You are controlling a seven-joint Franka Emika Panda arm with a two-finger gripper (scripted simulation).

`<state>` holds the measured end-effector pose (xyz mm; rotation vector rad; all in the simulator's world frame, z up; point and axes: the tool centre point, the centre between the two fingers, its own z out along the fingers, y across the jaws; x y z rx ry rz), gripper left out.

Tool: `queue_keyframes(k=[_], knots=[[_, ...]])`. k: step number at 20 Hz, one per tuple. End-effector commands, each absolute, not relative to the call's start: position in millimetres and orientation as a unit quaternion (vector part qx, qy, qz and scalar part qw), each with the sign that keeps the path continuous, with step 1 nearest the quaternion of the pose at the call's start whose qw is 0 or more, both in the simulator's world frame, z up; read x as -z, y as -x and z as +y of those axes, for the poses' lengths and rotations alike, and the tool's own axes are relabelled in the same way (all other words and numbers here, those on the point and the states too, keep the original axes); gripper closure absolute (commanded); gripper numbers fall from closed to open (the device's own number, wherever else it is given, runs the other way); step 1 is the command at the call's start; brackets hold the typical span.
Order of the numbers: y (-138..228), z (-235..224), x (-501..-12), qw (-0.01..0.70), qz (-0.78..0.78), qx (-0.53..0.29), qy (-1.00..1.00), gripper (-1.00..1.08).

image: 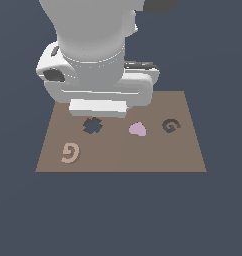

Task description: Insert a designated object into the corresponding slot on a board.

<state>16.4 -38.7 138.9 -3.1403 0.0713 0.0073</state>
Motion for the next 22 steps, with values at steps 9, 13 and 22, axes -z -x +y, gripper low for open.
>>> queue_keyframes(k=[9, 13, 22], knots=[[-58, -95, -91, 0.0, 0.024, -0.001, 1.0, -0.92], [-73, -114, -75, 0.0, 0.024, -0.001, 1.0, -0.92], [-92, -137, -56, 0.0, 0.025, 0.0, 1.0, -0.92]])
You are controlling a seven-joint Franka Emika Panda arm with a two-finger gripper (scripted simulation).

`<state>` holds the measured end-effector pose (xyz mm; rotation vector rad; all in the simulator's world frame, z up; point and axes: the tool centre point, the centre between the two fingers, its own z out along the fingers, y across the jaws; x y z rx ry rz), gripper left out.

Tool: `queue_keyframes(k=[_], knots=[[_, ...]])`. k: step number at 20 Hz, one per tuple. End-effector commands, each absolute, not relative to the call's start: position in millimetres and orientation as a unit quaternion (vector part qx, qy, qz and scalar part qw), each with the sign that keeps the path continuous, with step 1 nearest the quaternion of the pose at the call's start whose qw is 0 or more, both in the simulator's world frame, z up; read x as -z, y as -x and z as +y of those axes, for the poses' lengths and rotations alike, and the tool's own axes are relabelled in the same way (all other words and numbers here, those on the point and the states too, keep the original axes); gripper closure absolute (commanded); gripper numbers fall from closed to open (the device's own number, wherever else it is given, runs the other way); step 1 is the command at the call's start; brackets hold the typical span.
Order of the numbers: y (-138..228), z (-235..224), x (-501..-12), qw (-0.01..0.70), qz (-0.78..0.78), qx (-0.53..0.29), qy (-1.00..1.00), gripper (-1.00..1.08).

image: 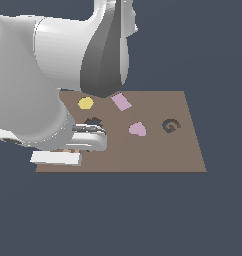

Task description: Insert a designated object into the corresponding slot on a board.

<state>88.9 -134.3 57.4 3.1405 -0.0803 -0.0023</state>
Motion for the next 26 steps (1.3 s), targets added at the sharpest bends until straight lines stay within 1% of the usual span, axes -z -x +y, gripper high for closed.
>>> queue_keyframes(k=[1, 10, 20, 21, 26], knots=[[-93, -138, -54, 0.0, -0.025, 0.0, -1.0, -0.92], [-95, -142, -51, 0.0, -0.026, 0.0, -1.0, -0.92], [-98, -144, -30, 0.0, -0.026, 0.0, -1.0, -0.92], [-98, -144, -30, 0.0, -0.026, 0.0, -1.0, 1.08], [-98, -144, -30, 0.0, -0.026, 0.0, -1.0, 1.08]])
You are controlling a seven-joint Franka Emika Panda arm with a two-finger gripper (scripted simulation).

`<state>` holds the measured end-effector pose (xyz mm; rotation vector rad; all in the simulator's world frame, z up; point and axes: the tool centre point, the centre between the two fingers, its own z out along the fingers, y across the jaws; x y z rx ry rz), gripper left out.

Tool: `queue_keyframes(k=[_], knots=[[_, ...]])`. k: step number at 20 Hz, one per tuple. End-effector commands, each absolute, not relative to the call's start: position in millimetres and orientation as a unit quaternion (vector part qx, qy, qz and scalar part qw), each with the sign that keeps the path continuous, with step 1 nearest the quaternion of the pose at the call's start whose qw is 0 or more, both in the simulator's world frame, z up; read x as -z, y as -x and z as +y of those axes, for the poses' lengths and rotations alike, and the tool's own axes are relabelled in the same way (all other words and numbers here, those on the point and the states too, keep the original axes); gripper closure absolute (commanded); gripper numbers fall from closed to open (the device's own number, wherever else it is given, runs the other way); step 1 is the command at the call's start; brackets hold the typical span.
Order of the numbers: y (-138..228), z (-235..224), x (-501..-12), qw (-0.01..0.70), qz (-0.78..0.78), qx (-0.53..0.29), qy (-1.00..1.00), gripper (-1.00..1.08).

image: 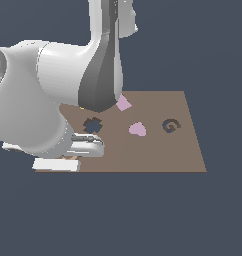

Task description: Insert a designated object into the corresponding slot on a board.

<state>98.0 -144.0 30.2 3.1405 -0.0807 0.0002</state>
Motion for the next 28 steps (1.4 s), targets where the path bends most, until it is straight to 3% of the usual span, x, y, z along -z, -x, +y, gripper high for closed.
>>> queue_keyframes(k=[1, 16, 28], knots=[[-98, -144, -30, 0.0, -0.026, 0.0, -1.0, 1.08], [-103, -139, -33, 0.0, -0.008, 0.0, -1.0, 1.08], [-131, -93, -34, 0.0, 0.134, 0.0, -0.991, 1.08]])
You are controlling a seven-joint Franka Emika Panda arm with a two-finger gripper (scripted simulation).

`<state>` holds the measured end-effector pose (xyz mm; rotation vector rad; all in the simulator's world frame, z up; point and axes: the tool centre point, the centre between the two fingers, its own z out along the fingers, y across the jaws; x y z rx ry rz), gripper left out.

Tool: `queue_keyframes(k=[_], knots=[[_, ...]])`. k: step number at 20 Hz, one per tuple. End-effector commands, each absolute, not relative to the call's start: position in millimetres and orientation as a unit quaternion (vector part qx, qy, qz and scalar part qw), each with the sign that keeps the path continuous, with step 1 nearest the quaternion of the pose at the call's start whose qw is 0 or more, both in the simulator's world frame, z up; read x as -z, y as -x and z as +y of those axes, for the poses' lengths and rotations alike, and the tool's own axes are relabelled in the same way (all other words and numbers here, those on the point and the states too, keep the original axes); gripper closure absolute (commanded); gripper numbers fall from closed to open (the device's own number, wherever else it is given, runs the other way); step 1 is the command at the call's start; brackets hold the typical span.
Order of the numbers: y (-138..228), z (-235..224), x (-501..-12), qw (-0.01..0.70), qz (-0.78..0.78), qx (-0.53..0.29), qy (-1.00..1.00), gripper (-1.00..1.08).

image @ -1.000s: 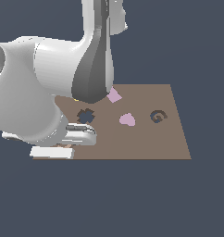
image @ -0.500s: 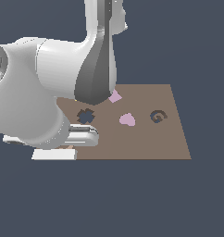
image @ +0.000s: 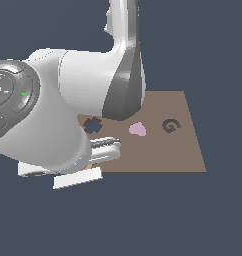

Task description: Insert a designated object into the corresponding slot on a board.

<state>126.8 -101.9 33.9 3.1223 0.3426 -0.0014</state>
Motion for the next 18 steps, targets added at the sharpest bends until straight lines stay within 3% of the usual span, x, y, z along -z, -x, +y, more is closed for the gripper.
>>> queue_keyframes(k=[1, 18], knots=[[-134, -87, -34, 0.0, 0.151, 0.0, -0.989, 1.08], [-144, 20, -37, 0.001, 0.418, 0.0, -0.909, 1.08]])
